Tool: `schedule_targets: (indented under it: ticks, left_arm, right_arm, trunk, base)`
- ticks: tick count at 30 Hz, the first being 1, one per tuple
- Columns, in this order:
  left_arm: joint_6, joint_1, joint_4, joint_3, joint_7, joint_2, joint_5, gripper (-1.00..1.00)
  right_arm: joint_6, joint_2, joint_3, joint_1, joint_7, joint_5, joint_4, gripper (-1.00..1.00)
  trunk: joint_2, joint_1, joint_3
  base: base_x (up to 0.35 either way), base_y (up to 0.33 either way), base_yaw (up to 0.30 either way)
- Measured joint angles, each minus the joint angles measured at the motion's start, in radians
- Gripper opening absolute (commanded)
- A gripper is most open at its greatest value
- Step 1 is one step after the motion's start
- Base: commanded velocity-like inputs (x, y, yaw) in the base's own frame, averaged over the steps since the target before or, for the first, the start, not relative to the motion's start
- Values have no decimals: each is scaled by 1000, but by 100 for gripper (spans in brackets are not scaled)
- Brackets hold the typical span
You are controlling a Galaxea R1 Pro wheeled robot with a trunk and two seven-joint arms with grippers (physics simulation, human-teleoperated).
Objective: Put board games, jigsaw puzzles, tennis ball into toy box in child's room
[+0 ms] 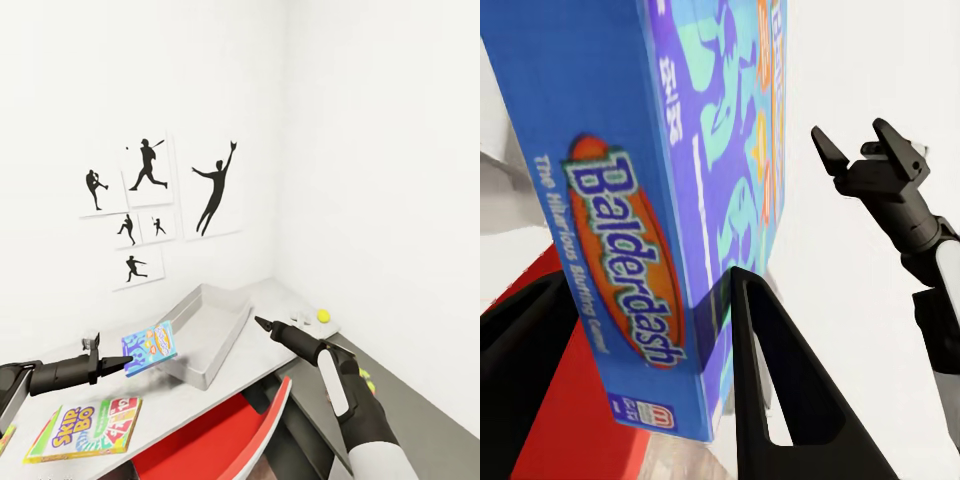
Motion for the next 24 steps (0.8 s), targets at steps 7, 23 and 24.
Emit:
schedule_targets:
  ticks: [7, 23, 24]
  left_arm:
    - [0, 0, 0, 0, 0, 0, 0, -100]
    - [-48, 0, 0, 0, 0, -1, 0, -100]
    - [-51, 0, 0, 0, 1, -1, 1, -100]
  right_arm:
    - [0, 0, 0, 1, 0, -1, 1, 100]
    - [1, 0, 0, 1, 5, -1, 1, 100]
    - [1, 0, 0, 1, 5, -2, 1, 100]
  trunk:
    - [0, 0, 3]
    - [0, 0, 3]
    - [0, 0, 3]
  base:
    - [45, -28, 270]
    - [186, -1, 33]
    - [244, 0, 0]
